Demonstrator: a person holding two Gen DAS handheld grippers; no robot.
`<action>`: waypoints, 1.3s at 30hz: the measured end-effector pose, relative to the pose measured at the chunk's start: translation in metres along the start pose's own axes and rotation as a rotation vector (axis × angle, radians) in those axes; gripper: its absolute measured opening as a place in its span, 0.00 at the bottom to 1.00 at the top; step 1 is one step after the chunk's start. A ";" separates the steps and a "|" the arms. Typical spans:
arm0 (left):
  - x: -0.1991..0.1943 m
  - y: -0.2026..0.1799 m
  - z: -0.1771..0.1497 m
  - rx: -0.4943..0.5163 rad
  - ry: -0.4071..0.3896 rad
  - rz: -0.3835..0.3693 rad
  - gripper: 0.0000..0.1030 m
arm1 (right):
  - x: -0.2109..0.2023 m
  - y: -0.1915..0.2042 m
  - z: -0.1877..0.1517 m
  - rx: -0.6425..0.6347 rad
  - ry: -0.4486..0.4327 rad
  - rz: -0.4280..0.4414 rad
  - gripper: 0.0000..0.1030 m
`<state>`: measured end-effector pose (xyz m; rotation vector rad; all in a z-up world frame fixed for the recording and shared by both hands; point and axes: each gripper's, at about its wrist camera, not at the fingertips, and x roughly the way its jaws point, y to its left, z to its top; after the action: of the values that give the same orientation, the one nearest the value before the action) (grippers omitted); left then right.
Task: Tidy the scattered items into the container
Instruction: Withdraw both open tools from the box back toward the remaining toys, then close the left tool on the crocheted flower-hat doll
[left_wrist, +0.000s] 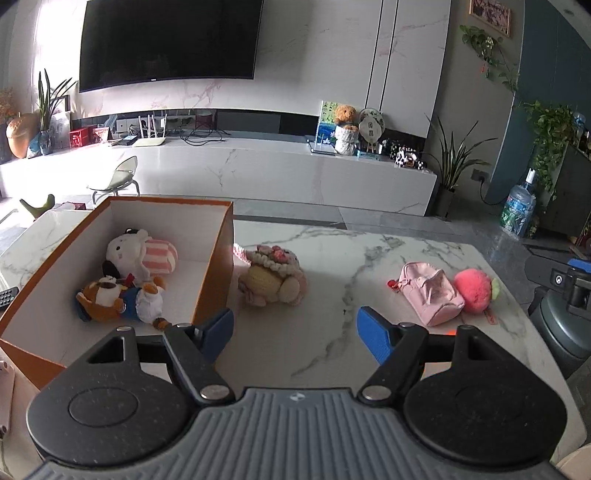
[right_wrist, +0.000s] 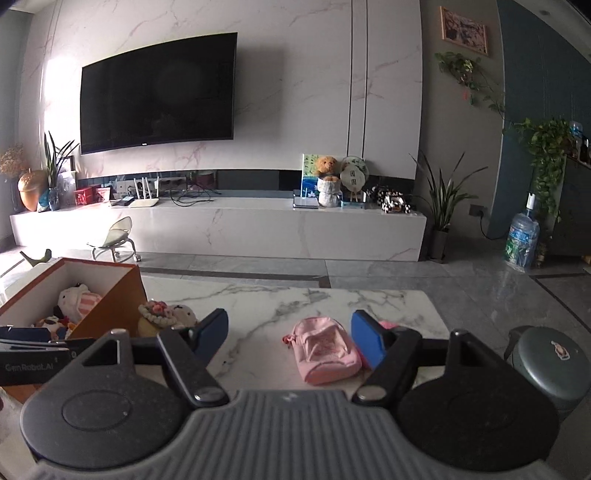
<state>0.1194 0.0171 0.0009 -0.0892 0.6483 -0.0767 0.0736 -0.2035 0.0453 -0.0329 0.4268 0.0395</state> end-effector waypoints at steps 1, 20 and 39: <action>0.004 -0.002 -0.003 0.004 0.011 0.006 0.82 | 0.005 -0.001 -0.005 0.005 0.015 -0.003 0.72; 0.120 0.003 0.026 -0.012 0.081 0.156 0.81 | 0.123 -0.013 -0.043 0.034 0.222 0.035 0.68; 0.192 -0.031 0.024 0.239 0.033 0.301 0.85 | 0.180 -0.007 -0.061 0.056 0.307 0.095 0.68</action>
<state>0.2850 -0.0310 -0.0913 0.2406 0.6744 0.1351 0.2127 -0.2069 -0.0850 0.0370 0.7361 0.1175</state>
